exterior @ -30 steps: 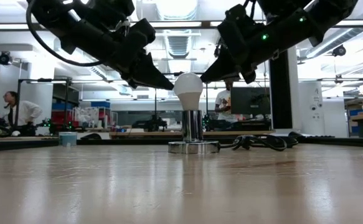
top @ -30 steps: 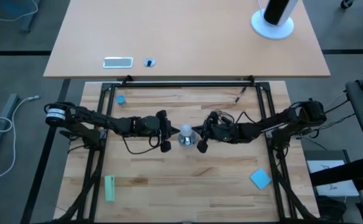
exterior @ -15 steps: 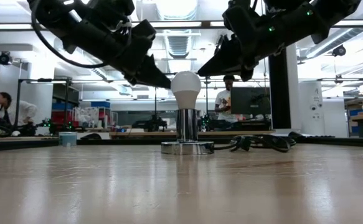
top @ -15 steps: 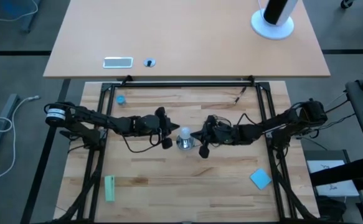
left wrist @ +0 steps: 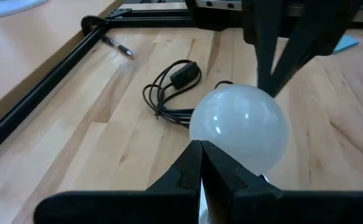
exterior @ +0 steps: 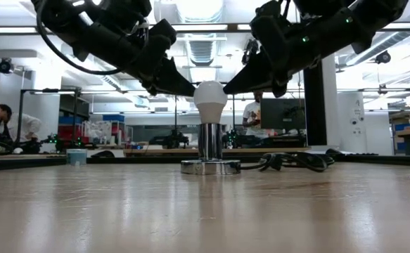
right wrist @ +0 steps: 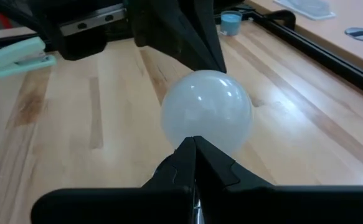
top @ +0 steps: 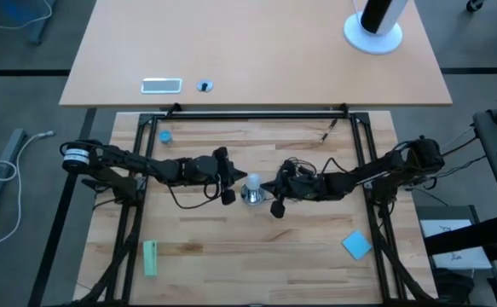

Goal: Screw lightbulb
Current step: Remove the white lightbulb from the metal lamp

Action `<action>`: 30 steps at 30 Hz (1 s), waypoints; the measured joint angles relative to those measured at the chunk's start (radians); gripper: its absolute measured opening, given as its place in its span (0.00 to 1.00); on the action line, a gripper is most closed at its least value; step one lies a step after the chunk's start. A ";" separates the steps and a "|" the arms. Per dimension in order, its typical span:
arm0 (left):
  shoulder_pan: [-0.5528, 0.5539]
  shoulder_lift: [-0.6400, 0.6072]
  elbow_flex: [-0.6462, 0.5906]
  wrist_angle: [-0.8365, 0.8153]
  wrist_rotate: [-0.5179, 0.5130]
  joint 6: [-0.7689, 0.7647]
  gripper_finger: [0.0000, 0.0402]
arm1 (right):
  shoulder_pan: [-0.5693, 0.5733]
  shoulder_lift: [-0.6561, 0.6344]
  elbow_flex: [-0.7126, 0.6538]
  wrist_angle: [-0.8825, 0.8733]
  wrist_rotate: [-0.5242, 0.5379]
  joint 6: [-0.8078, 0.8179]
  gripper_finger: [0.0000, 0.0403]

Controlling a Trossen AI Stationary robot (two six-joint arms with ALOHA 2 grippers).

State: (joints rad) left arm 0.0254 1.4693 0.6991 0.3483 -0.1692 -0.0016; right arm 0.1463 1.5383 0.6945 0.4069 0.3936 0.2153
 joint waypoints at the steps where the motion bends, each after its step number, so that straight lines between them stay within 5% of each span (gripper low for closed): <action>1: 0.000 0.000 0.000 0.000 0.006 -0.001 0.00 | 0.000 0.000 0.000 0.000 0.006 0.000 0.00; 30: -0.003 -0.005 0.000 0.006 -0.076 -0.008 0.00 | -0.004 -0.013 0.000 -0.007 0.029 -0.008 0.00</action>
State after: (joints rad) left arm 0.0223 1.4643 0.6990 0.3546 -0.2451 -0.0093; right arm 0.1421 1.5249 0.6941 0.4000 0.4228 0.2077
